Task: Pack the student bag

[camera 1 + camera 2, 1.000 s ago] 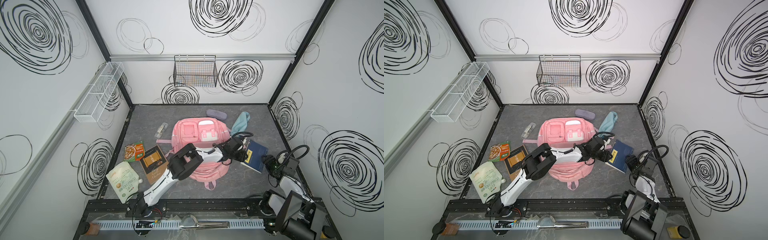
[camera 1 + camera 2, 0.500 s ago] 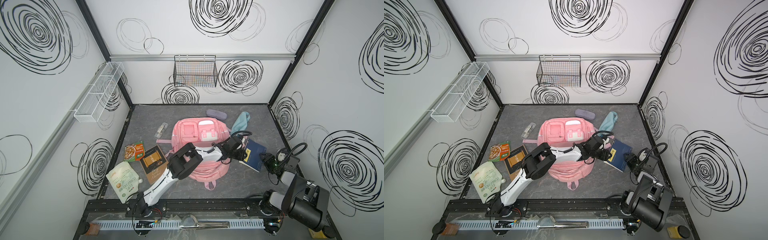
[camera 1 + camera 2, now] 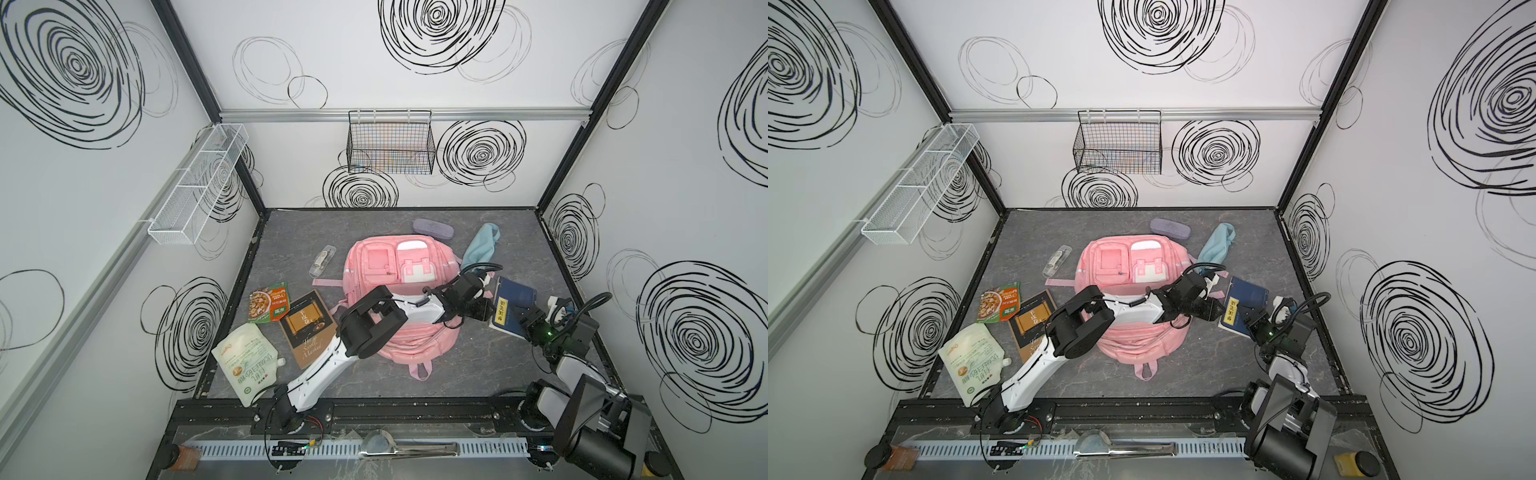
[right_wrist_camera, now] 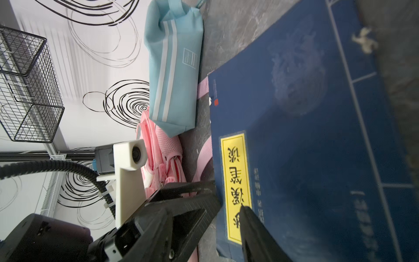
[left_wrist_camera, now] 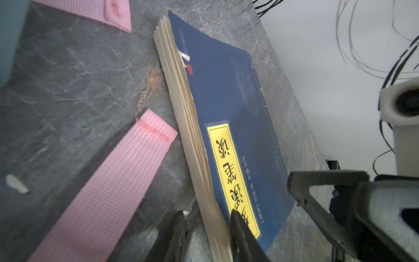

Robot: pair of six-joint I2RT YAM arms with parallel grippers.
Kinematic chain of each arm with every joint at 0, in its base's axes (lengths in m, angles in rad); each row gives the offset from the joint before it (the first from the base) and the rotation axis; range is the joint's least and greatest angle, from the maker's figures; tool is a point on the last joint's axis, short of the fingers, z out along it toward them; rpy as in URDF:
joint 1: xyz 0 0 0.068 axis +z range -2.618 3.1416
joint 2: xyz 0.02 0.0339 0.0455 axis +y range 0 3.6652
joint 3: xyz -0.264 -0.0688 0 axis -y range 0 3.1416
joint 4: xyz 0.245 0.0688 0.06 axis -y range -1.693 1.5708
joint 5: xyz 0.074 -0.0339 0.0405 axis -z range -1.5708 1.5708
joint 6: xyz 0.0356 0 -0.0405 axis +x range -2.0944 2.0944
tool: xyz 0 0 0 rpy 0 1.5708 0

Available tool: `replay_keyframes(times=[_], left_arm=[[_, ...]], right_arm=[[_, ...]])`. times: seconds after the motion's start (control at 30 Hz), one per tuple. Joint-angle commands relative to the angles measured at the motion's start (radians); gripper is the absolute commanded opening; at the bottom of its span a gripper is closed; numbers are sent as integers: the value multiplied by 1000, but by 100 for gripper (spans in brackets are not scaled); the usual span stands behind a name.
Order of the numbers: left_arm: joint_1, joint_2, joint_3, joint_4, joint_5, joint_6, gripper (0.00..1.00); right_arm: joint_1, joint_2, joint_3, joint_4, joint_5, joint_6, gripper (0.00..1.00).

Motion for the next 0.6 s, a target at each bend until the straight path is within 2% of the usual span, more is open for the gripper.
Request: replay_keyframes(times=[0.0,0.07,0.13,0.23,0.43,0.57], left_arm=[[-11,66,-38,-62,20,-28,37],[-11,64,-42,-62,17,-32,37],[-10,59,-49,-56,19,-35,36],[-10,50,-54,-52,17,-37,36],[-10,43,-54,-49,20,-36,36],[-8,36,-55,-47,25,-37,36]], right_arm=[[3,12,23,-63,26,-42,51],[1,12,58,-173,123,-102,50],[-1,-9,84,-256,268,-115,52],[-7,-45,110,-272,379,-102,52],[-7,-50,127,-230,484,-90,55],[-7,9,121,-241,567,-95,65]])
